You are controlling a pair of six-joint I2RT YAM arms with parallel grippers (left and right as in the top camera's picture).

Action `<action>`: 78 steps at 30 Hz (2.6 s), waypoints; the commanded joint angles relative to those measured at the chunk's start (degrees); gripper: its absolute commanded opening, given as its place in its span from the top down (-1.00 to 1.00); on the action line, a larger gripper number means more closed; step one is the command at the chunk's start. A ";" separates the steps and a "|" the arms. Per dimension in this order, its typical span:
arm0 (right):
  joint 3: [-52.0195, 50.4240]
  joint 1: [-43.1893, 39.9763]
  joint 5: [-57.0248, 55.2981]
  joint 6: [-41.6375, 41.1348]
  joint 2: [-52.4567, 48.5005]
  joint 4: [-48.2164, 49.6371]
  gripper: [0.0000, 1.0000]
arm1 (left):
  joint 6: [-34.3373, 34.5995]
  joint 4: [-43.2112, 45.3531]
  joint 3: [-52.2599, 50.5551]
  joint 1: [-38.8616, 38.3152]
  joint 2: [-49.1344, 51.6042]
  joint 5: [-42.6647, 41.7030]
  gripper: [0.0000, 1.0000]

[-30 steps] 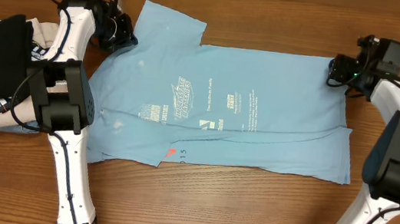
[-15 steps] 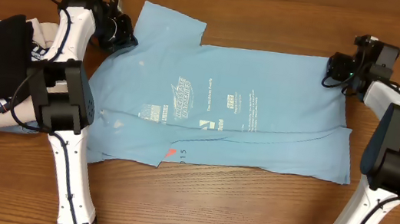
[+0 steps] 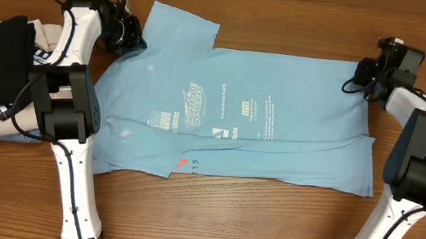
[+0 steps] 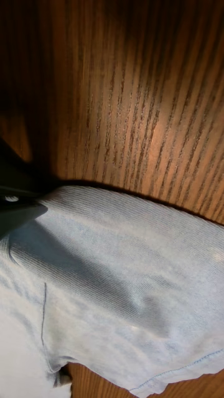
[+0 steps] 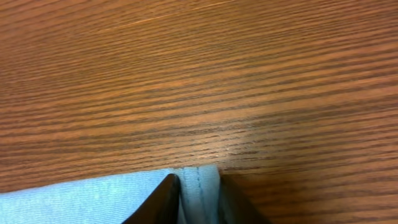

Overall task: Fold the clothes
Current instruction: 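Grasp the top corners with both grippers and fold them toward the bottom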

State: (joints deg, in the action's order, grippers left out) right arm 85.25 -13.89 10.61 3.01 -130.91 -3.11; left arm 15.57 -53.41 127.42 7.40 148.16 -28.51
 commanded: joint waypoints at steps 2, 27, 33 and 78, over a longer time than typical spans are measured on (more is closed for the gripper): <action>0.61 0.00 -2.64 -1.99 -1.66 -0.15 0.74 | 0.52 -0.59 -0.07 0.35 1.68 2.10 0.92; 0.76 -0.33 -8.02 -3.41 15.39 -19.04 0.92 | -6.12 -3.69 0.37 0.83 -13.46 3.54 0.92; 0.76 -0.33 -8.04 -3.41 20.37 -25.99 0.92 | -6.62 -9.90 0.37 0.85 -17.81 13.68 0.92; 0.70 -4.57 -11.89 -3.43 23.50 -59.82 0.92 | -7.08 -43.43 -6.93 1.79 -21.55 23.10 0.92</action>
State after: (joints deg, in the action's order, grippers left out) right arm 85.82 -17.93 -0.43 -0.05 -109.32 -62.63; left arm 9.89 -96.62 124.01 8.73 128.55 -5.50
